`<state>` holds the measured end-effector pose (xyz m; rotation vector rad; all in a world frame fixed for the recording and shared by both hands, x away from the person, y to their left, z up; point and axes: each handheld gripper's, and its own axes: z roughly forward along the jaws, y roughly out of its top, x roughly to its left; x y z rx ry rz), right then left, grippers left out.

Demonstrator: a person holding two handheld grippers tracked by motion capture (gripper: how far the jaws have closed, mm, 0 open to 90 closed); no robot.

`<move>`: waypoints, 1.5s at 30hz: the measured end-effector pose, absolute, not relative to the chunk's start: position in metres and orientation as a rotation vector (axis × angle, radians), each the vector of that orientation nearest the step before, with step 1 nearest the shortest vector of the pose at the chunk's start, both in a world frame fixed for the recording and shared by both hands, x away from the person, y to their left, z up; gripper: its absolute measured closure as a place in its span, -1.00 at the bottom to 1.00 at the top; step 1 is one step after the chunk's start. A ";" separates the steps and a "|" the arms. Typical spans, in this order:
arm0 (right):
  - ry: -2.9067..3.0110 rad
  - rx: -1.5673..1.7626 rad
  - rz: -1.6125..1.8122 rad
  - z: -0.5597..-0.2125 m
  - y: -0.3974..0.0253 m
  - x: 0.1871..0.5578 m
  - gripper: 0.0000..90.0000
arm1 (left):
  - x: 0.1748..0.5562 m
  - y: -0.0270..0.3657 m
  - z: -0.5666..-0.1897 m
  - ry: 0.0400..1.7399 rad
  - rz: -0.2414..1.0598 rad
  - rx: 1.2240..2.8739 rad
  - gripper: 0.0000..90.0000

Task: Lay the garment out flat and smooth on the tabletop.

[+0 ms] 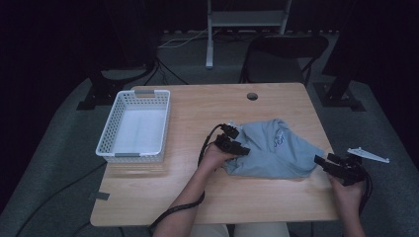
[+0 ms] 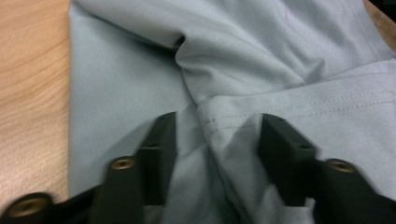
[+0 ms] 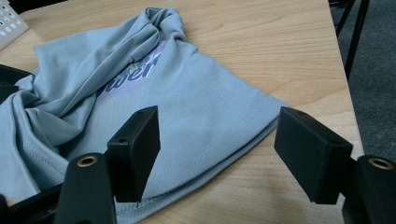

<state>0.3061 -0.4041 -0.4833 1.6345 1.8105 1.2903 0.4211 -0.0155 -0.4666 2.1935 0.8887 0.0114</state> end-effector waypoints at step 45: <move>1.784 1.650 1.312 -0.483 -0.407 0.306 -0.33 | 0.277 0.002 -0.461 0.362 -0.287 2.188 0.34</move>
